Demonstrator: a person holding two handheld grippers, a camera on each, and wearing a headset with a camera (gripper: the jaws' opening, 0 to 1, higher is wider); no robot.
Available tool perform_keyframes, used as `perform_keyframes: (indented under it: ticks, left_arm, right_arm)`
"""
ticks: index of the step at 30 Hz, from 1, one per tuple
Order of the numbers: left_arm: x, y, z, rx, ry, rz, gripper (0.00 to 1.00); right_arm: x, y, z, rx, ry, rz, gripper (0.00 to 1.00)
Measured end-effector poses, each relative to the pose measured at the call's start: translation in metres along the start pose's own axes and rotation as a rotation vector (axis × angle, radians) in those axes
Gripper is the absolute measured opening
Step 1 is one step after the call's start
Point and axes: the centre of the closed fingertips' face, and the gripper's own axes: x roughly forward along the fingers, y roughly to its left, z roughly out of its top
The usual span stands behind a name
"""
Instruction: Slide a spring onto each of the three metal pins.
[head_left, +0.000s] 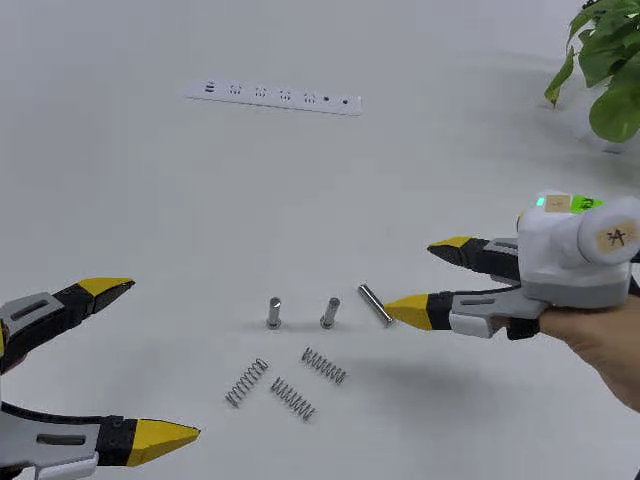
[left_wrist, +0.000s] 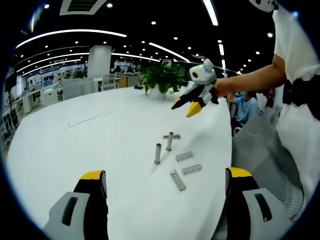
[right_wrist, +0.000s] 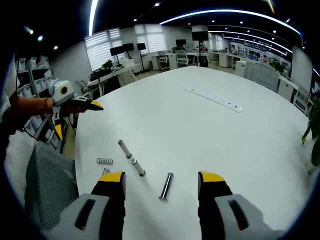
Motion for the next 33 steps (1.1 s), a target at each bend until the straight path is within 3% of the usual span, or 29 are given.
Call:
perform_keyframes:
  ticks: [6, 11, 21, 33]
  left_arm:
    - [0.001, 0.002, 0.000, -0.009, -0.005, 0.004, 1.00]
    - [0.002, 0.002, 0.001, -0.018, -0.010, 0.003, 1.00]
    - [0.003, 0.003, -0.001, -0.029, -0.008, 0.004, 1.00]
    - [0.005, 0.002, -0.002, -0.038, -0.012, 0.002, 1.00]
  right_arm:
    - [0.020, -0.016, -0.009, 0.013, 0.106, -0.034, 0.47]
    - [0.036, -0.020, -0.016, 0.031, 0.165, -0.028, 0.33]
    - [0.064, -0.019, -0.034, 0.006, 0.311, -0.023, 0.24]
    - [0.075, -0.016, -0.050, 0.022, 0.388, -0.027, 0.17]
